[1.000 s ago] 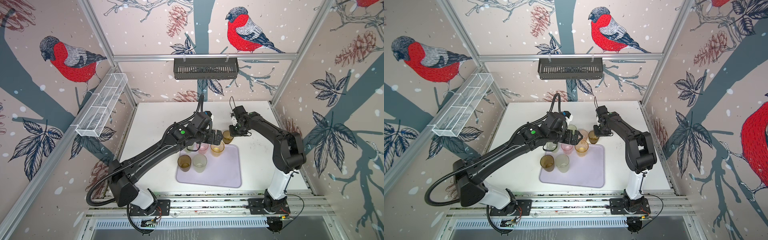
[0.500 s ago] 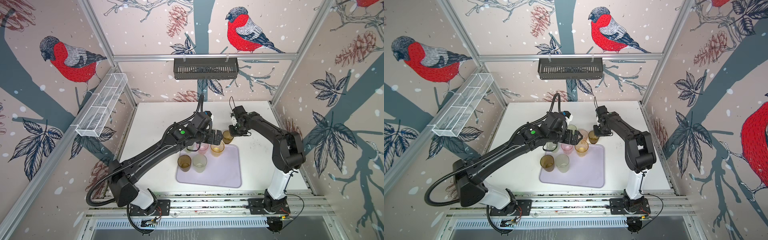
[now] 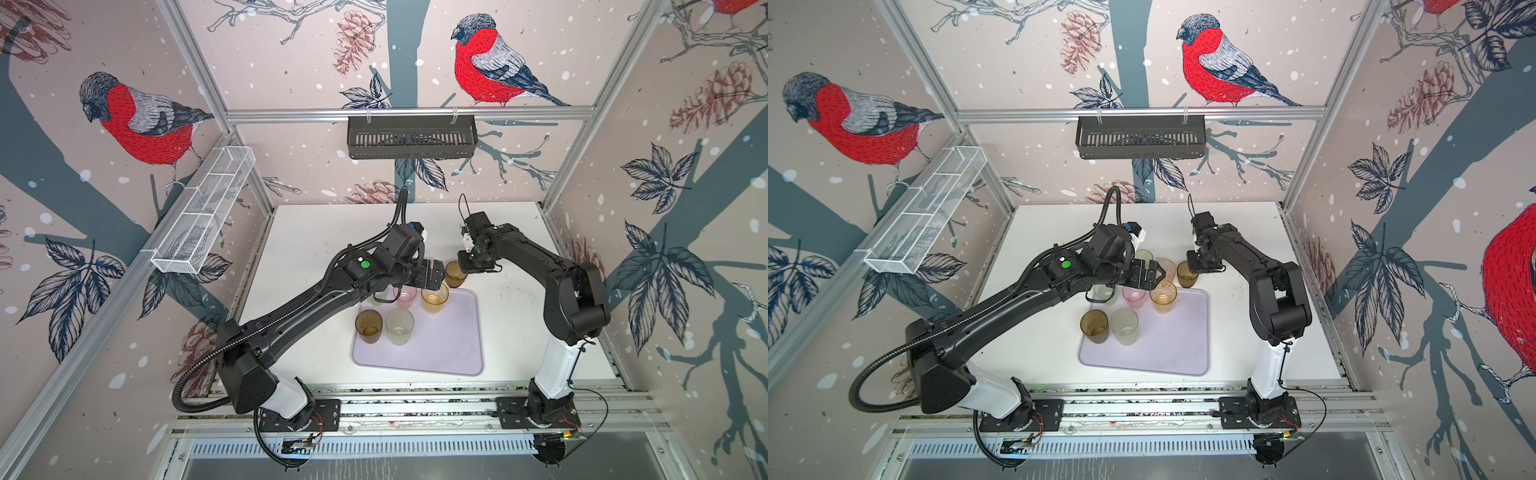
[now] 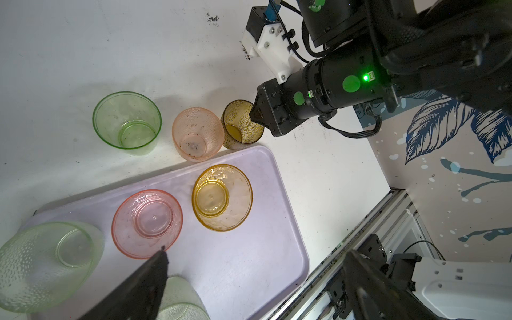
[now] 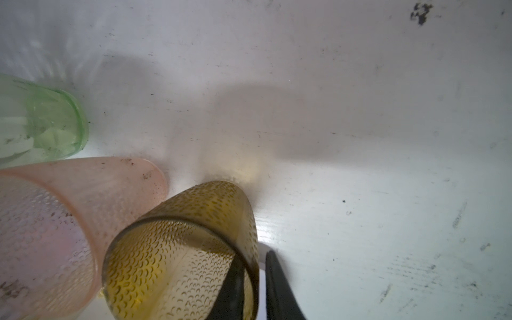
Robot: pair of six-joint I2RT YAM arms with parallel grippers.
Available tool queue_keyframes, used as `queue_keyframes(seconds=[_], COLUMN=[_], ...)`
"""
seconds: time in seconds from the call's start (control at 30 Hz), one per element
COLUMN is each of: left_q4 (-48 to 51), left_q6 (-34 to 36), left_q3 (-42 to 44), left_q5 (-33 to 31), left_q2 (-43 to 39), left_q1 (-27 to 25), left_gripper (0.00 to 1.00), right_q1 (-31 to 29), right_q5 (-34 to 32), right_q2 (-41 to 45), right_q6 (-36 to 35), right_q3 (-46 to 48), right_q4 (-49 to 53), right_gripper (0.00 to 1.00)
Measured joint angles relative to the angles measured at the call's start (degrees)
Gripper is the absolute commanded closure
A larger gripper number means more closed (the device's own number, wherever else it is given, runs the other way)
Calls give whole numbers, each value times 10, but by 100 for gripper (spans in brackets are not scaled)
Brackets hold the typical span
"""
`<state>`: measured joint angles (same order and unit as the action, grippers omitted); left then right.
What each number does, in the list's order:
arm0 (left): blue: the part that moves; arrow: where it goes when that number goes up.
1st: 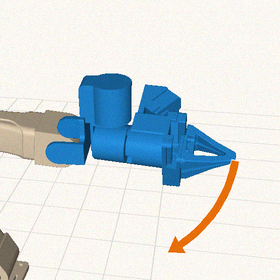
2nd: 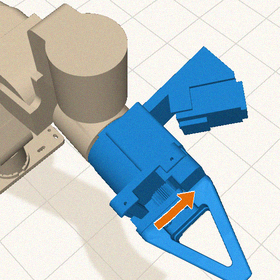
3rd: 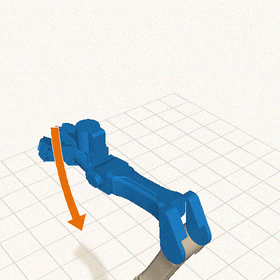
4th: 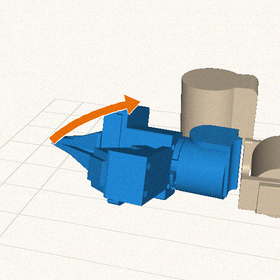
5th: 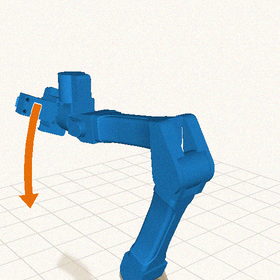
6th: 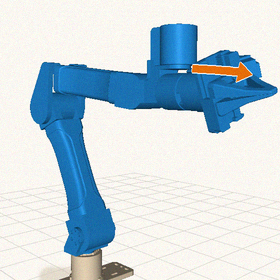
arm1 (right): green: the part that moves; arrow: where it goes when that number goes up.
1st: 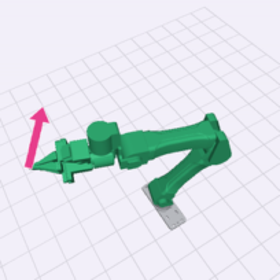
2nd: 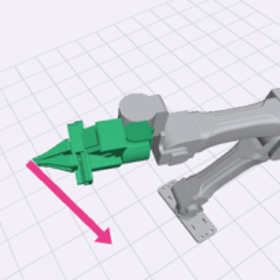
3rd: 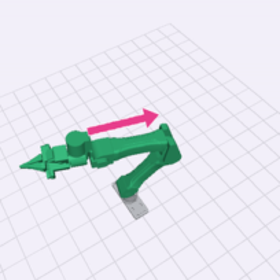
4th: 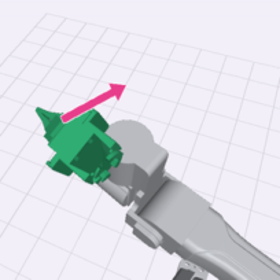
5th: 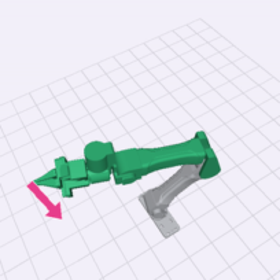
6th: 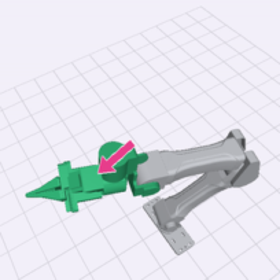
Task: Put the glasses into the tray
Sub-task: 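Close the right gripper on the olive cup's rim and lift it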
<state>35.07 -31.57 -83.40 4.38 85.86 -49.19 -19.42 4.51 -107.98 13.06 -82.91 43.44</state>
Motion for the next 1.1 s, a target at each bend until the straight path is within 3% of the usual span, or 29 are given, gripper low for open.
queue_keyframes(seconds=[1.1], left_q4=[0], left_q6=[0], left_q3=[-1], left_q5=[-1], left_q2=[0], left_q1=[0], left_gripper=[2], right_q1=[5], right_q5=[-11], right_q2=[-1], right_q6=[0], right_q3=[0], right_q4=[0], right_gripper=[93])
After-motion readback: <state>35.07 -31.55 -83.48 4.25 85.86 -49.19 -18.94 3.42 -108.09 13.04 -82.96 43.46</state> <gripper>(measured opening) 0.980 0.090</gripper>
